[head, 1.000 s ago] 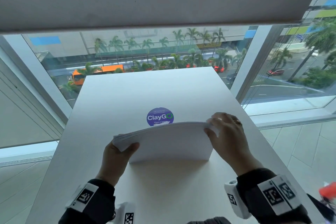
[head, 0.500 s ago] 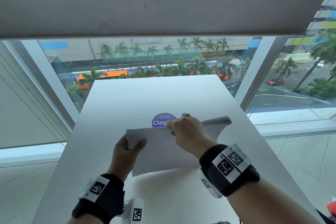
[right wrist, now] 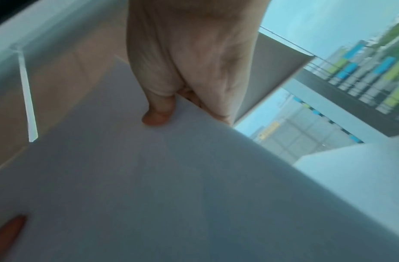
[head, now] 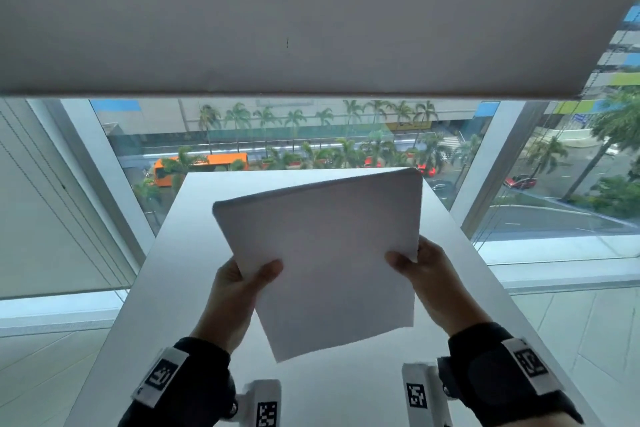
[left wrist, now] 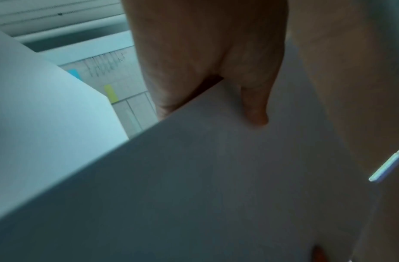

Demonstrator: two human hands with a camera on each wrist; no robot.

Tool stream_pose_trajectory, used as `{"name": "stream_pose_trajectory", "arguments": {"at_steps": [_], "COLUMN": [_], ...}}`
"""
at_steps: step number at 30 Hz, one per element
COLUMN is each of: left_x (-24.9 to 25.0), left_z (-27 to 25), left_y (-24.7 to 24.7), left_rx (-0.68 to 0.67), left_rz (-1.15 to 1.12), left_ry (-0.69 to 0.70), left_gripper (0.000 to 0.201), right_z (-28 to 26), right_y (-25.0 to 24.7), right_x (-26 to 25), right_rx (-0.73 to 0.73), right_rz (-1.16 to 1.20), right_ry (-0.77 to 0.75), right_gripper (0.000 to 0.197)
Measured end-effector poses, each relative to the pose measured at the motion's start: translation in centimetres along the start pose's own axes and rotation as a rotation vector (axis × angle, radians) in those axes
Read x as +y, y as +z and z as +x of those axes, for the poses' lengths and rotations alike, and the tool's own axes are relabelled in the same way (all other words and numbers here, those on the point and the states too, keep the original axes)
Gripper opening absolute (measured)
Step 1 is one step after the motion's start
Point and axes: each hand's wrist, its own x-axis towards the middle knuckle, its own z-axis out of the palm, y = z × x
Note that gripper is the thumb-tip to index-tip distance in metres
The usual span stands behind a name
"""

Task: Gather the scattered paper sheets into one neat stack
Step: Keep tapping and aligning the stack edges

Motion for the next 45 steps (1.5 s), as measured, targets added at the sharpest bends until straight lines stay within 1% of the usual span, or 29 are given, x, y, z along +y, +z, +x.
{"name": "stream_pose_trajectory", "arguments": {"at_steps": [1, 2, 3, 5, 6, 7, 8, 9, 10, 11, 13, 14, 15, 17, 18, 19, 20, 22, 24, 28, 31, 33, 35, 37, 38, 40, 42, 43, 45], "left_x": [0.4, 0.7, 0.6, 0.2, -0.1, -0.5, -0.9, -1.1, -1.2, -1.3, -1.2, -1.1, -1.0, -0.9, -0.7, -0.6, -0.4, 0.1, 0.6, 1.1, 0.7, 0.4, 0.4, 0.5, 0.6, 0.9, 0.9, 0.9, 1.0], "left_z": [0.1, 0.1, 0.1, -0.1, -0.3, -0.5, -0.5, -0.6, -0.7, -0.7, -0.8, -0.8, -0.8, -0.8, -0.9, -1.0, -1.1, -1.2, -0.9, -0.5, -0.5, -0.7, -0.7, -0.7, -0.7, -0.7, -0.8, -0.8, -0.9], "left_y": [0.2, 0.3, 0.4, 0.6, 0.7, 0.6, 0.6, 0.6, 0.6, 0.7, 1.0, 1.1, 1.1, 1.2, 1.2, 1.3, 1.2, 1.4, 1.5, 1.2, 0.7, 0.5, 0.5, 0.4, 0.4, 0.5, 0.5, 0.5, 0.5], "left_rx": [-0.001, -0.004, 0.013, 0.036, 0.042, 0.054, 0.061, 0.071, 0.078, 0.076, 0.078, 0.077, 0.077, 0.083, 0.089, 0.094, 0.096, 0.095, 0.085, 0.041, 0.016, 0.003, -0.014, -0.041, -0.055, -0.074, -0.078, -0.075, -0.076], "left_rz": [0.024, 0.042, 0.072, 0.123, 0.132, 0.143, 0.160, 0.169, 0.172, 0.178, 0.184, 0.189, 0.193, 0.197, 0.209, 0.223, 0.231, 0.229, 0.246, 0.273, 0.274, 0.289, 0.285, 0.275, 0.275, 0.280, 0.297, 0.304, 0.307], "left_ry": [0.016, 0.028, 0.037, 0.042, 0.042, 0.042, 0.038, 0.030, 0.026, 0.024, 0.015, 0.018, 0.022, 0.031, 0.040, 0.051, 0.062, 0.089, 0.119, 0.090, -0.003, -0.051, -0.080, -0.094, -0.098, -0.105, -0.110, -0.112, -0.114], "left_gripper": [0.030, 0.015, 0.007, 0.009, 0.009, 0.016, 0.024, 0.027, 0.025, 0.022, 0.019, 0.019, 0.018, 0.018, 0.017, 0.017, 0.017, 0.019, 0.022, 0.017, 0.023, 0.020, 0.018, 0.024, 0.025, 0.029, 0.036, 0.038, 0.031], "right_z": [-0.3, -0.6, -0.7, -0.9, -1.0, -1.2, -1.3, -1.4, -1.4, -1.5, -1.4, -1.3, -1.2, -1.3, -1.4, -1.4, -1.5, -1.6, -1.4, -0.8, -0.9, -1.1, -1.5, -2.0, -2.2, -2.6, -2.9, -3.0, -3.3], "right_y": [-0.1, -0.3, -0.4, -0.5, -0.5, -0.5, -0.5, -0.6, -0.7, -0.7, -0.9, -0.8, -0.8, -0.6, -0.6, -0.6, -0.7, -0.8, -0.8, -1.2, -1.8, -2.1, -2.1, -1.8, -1.6, -1.5, -1.2, -0.9, 0.1], "right_x": [0.8, 1.4, 2.2, 3.5, 4.0, 4.2, 4.3, 4.6, 4.8, 4.7, 4.6, 4.5, 4.3, 3.6, 3.4, 3.2, 3.0, 2.3, 1.4, -0.1, -0.9, -1.6, -1.9, -1.8, -1.8, -2.1, -2.9, -3.2, -3.5], "right_rx": [-0.008, -0.016, -0.017, -0.013, -0.017, -0.026, -0.047, -0.058, -0.066, -0.055, -0.058, -0.047, -0.037, -0.032, -0.019, -0.019, -0.012, 0.005, 0.039, 0.159, 0.168, 0.159, 0.102, 0.002, -0.010, 0.055, 0.102, 0.078, -0.019], "right_rz": [0.070, 0.130, 0.163, 0.203, 0.216, 0.225, 0.239, 0.247, 0.255, 0.257, 0.263, 0.263, 0.258, 0.242, 0.209, 0.170, 0.152, 0.148, 0.119, -0.167, -0.391, -0.581, -0.797, -0.985, -1.044, -1.090, -1.110, -1.147, -1.259], "right_ry": [0.010, 0.021, 0.038, 0.062, 0.065, 0.069, 0.070, 0.077, 0.081, 0.090, 0.081, 0.075, 0.072, 0.069, 0.067, 0.060, 0.052, 0.034, -0.023, -0.222, -0.374, -0.512, -0.620, -0.656, -0.658, -0.649, -0.637, -0.643, -0.666], "right_gripper": [0.018, 0.010, 0.007, 0.020, 0.023, 0.015, 0.014, 0.031, 0.046, 0.055, 0.063, 0.061, 0.053, 0.014, 0.014, 0.021, 0.024, 0.023, 0.026, 0.053, 0.051, 0.055, 0.062, 0.063, 0.061, 0.057, 0.059, 0.060, 0.060]}}
